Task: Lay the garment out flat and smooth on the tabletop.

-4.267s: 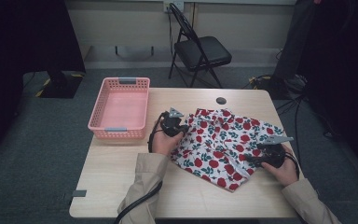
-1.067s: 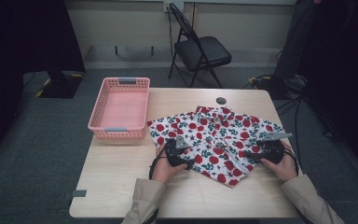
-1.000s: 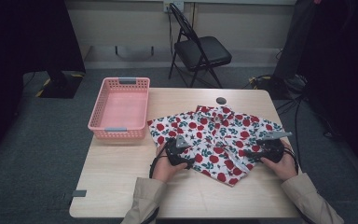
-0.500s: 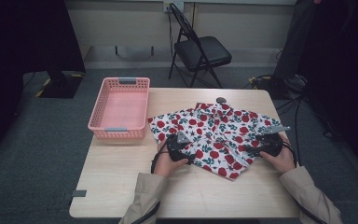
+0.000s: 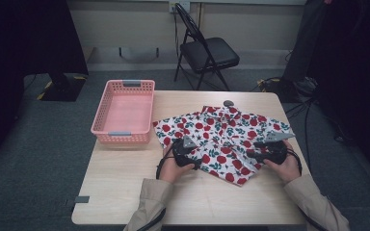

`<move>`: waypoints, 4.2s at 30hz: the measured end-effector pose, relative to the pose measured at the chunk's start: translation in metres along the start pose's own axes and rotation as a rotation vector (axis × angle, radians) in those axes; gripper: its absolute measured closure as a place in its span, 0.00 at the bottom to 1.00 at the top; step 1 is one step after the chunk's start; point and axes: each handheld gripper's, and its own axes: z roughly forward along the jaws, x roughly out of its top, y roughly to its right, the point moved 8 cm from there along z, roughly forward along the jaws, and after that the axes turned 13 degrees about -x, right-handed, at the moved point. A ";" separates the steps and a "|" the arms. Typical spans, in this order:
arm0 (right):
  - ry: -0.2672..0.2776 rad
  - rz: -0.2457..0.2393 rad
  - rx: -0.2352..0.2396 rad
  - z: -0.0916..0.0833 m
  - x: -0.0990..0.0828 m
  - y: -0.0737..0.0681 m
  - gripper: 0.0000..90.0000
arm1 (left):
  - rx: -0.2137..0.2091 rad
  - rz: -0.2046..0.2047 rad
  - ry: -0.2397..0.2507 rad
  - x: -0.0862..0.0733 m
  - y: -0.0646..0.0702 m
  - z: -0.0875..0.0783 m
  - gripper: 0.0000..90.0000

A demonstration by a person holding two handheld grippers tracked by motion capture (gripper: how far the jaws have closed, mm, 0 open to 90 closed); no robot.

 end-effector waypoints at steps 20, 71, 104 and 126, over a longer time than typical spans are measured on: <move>-0.036 0.021 0.103 -0.027 -0.014 -0.009 0.97 | 0.008 -0.007 0.001 0.000 0.000 0.000 0.28; -0.049 0.098 0.076 0.003 -0.003 -0.003 0.97 | 0.014 -0.014 0.003 0.001 -0.002 0.001 0.28; 0.067 0.113 0.121 -0.067 -0.015 -0.010 0.98 | 0.028 -0.022 0.004 0.006 -0.012 0.004 0.27; 0.082 0.116 0.131 -0.100 -0.042 -0.012 0.98 | 0.030 -0.023 0.004 0.006 -0.012 0.004 0.28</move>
